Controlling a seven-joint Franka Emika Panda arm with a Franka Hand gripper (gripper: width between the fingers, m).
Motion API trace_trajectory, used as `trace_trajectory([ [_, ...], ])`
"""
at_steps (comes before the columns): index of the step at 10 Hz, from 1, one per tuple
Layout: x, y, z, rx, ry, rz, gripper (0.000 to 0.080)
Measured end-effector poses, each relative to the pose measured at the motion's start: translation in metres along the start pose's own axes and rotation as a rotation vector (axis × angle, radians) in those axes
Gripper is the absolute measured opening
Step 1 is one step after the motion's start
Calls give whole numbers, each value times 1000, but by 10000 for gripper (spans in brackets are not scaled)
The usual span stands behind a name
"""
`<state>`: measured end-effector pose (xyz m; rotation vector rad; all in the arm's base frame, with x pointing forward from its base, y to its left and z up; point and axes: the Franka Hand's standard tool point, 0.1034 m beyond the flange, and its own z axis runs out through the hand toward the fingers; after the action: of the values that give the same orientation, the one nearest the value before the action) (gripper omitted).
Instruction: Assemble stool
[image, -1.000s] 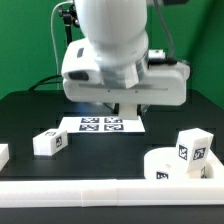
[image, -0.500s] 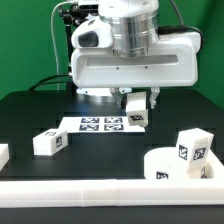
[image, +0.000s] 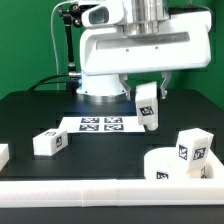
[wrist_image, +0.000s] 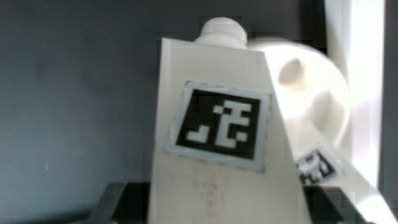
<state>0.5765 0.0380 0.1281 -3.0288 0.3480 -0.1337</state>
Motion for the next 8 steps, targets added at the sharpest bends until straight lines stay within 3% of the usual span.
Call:
trace_trajectory([
  [5, 7, -10, 5, 18, 258, -56, 328],
  [8, 20, -26, 0, -15, 265, -195, 328],
])
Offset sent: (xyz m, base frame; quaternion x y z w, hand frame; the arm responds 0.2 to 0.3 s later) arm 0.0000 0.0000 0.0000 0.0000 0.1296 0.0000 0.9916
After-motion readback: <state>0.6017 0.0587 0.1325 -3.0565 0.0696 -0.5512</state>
